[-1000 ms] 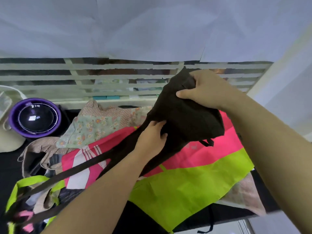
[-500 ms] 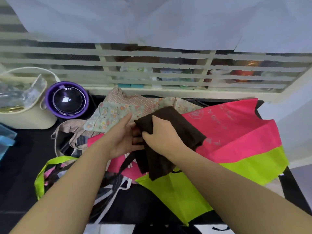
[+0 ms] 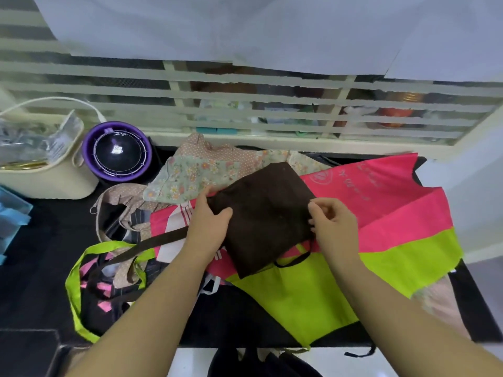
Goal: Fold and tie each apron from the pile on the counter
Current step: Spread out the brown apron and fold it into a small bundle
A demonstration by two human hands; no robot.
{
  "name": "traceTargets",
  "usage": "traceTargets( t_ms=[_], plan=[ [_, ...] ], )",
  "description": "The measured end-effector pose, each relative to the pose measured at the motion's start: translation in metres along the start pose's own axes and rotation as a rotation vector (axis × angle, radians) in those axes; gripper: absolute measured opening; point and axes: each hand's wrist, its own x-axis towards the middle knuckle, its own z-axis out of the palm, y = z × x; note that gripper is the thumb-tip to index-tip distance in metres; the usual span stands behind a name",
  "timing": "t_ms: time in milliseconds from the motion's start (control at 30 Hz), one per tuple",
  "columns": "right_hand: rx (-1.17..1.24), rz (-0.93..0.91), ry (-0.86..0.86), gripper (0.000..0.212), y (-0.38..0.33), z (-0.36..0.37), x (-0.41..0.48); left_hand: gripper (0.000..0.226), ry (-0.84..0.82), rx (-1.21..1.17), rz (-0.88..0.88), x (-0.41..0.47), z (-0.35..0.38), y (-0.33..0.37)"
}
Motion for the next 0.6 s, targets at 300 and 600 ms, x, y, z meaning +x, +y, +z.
traceTargets(
  t_ms=[300,600],
  plan=[
    [0.444,0.731,-0.265,0.033,0.016,0.0,-0.053,0.035,-0.008,-0.465,-0.239,0.006,0.005,-0.004],
    [0.876,0.733,-0.26,0.027,-0.019,0.023,-0.03,0.03,-0.097,-0.514,-0.367,0.012,0.005,0.005]
  ],
)
